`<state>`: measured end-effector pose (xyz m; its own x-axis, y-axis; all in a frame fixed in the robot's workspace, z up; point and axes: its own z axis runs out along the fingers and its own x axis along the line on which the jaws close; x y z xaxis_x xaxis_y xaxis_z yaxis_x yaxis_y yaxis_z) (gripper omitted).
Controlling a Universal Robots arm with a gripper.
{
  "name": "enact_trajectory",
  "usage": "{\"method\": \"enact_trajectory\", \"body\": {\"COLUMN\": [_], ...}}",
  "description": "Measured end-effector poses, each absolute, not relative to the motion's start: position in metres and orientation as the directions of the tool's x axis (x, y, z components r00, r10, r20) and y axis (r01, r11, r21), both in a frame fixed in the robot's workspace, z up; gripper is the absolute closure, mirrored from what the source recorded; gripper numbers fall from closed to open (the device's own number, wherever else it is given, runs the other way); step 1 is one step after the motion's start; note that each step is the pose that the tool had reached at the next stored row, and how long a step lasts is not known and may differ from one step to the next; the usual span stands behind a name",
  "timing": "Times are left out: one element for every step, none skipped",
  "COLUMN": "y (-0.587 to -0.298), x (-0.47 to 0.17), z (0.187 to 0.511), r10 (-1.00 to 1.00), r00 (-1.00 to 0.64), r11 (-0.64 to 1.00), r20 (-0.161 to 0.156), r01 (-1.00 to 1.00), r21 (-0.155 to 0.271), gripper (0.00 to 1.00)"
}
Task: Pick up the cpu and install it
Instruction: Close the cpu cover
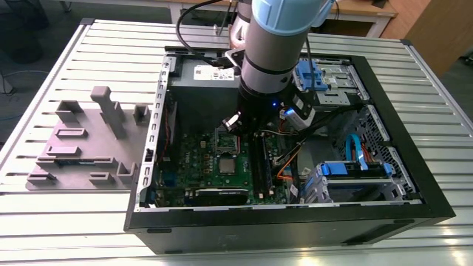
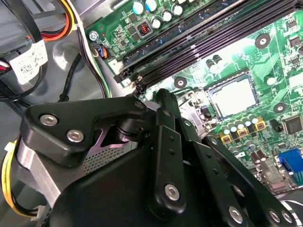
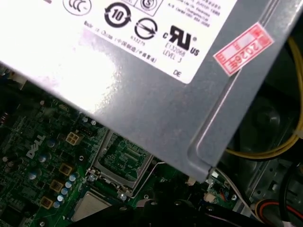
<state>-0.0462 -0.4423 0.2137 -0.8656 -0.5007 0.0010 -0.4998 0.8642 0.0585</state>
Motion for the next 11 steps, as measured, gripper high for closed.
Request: {"method": "enact_trajectory", "body": {"y": [-0.4417, -0.4409, -0.4399, -0.4389, -0.4379, -0.4370, -0.4361, -0.4353, -0.4348, -0.4345, -0.4345], "x": [-0.0463, -0.0465, -0.0466, -0.0469, -0.0473, -0.0479, -0.0485, -0.0493, -0.0500, -0.0502, -0.0503], "z": [0.2133, 0.2130, 0.2126, 0.2121, 0.2114, 0.2107, 0.2100, 0.2095, 0.2090, 0.2088, 0.2088], "r10": [-0.501, -0.500, -0.501, -0.501, -0.501, -0.501, -0.501, -0.501, -0.501, -0.501, -0.501], "r00": [-0.866, -0.866, -0.866, -0.866, -0.866, -0.866, -0.866, -0.866, -0.866, -0.866, -0.866], "r11": [0.864, 0.864, 0.864, 0.864, 0.864, 0.864, 0.864, 0.864, 0.864, 0.864, 0.864], "r20": [0.001, 0.001, 0.001, 0.001, 0.001, 0.001, 0.001, 0.001, 0.001, 0.001, 0.001], "r01": [-0.500, -0.500, -0.500, -0.500, -0.500, -0.500, -0.500, -0.500, -0.500, -0.500, -0.500], "r21": [0.059, 0.058, 0.058, 0.058, 0.058, 0.059, 0.059, 0.059, 0.058, 0.059, 0.058], "gripper": [0.89, 0.89, 0.89, 0.89, 0.89, 0.89, 0.89, 0.89, 0.89, 0.89, 0.89]}}
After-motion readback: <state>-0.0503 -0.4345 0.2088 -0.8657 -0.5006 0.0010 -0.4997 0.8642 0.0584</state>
